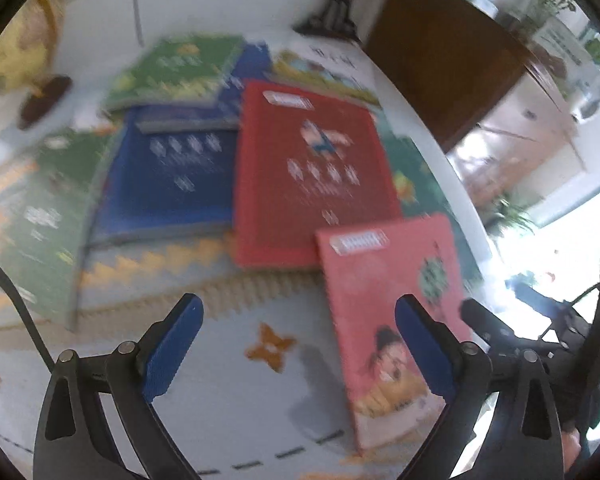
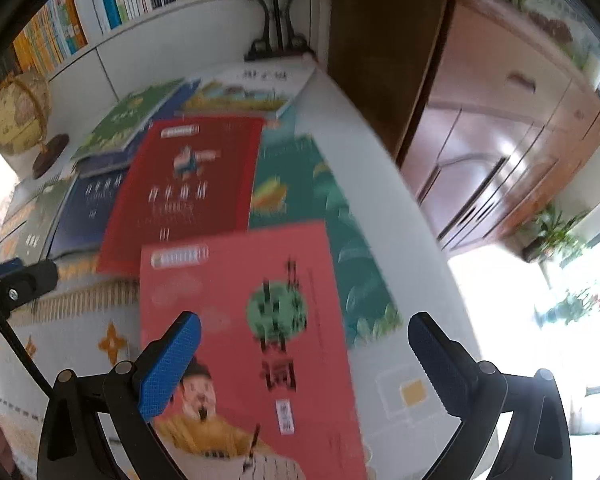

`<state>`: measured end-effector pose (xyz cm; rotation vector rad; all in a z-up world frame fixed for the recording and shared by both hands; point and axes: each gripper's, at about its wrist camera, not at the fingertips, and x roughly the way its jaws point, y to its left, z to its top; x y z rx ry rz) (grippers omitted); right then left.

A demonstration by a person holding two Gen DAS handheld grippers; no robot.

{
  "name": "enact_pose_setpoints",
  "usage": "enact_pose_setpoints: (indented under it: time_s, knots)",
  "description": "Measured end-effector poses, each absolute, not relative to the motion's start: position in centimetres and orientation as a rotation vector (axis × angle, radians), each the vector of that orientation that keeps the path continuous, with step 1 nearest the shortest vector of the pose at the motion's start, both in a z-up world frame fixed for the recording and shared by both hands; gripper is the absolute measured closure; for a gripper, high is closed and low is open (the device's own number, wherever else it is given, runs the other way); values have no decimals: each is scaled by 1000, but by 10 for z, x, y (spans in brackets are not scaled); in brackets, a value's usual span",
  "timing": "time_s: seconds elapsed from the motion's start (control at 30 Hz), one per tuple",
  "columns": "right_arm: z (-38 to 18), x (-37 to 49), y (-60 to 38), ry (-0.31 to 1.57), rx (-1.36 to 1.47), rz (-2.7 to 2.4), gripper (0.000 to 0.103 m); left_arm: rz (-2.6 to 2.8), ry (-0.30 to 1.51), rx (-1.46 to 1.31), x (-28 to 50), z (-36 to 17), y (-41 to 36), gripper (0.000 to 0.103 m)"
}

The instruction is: Organize books

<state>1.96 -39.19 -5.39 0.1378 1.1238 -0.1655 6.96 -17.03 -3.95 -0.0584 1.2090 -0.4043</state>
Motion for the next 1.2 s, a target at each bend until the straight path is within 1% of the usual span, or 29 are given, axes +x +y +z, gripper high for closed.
enact_pose_setpoints:
  time_s: [0.03, 0.27, 0.37, 0.43, 0.47, 0.5, 0.57, 0.6, 0.63, 0.67, 0.7, 0.9, 1.2]
  knots:
    - [-58, 15, -395, 1136, 156, -155, 0, -422, 1227, -70, 67, -45, -172, 11]
    - [-83, -8, -406, 1215, 219, -119, 0, -485, 1332, -105, 53, -82, -185, 11]
    - [-87, -14, -408, 1223, 214, -113, 5, -515, 1349, -119, 49, -89, -191, 11]
    - [-88, -16, -407, 1225, 209, -105, 11, -523, 1359, -110, 47, -94, -195, 12]
    - [-89, -17, -406, 1229, 201, -105, 14, -530, 1363, -106, 46, -96, -198, 15]
    - [-91, -17, -406, 1235, 195, -105, 20, -539, 1368, -107, 45, -98, -199, 20]
    - [-95, -17, -405, 1250, 183, -113, 28, -555, 1384, -117, 43, -103, -201, 27]
    - [-97, -18, -405, 1255, 181, -112, 38, -558, 1391, -119, 42, -106, -202, 30]
    - [-99, -18, -405, 1262, 179, -108, 45, -559, 1400, -124, 42, -109, -203, 32]
    - [-101, -18, -405, 1269, 176, -107, 46, -562, 1405, -131, 42, -110, -201, 37]
    - [-102, -19, -405, 1273, 169, -112, 47, -569, 1409, -139, 42, -112, -201, 39]
    - [-104, -19, -404, 1277, 154, -100, 50, -581, 1396, -144, 40, -111, -202, 39]
    - [-104, -14, -381, 1274, 143, -28, 50, -575, 1400, -164, 45, -111, -192, 39]
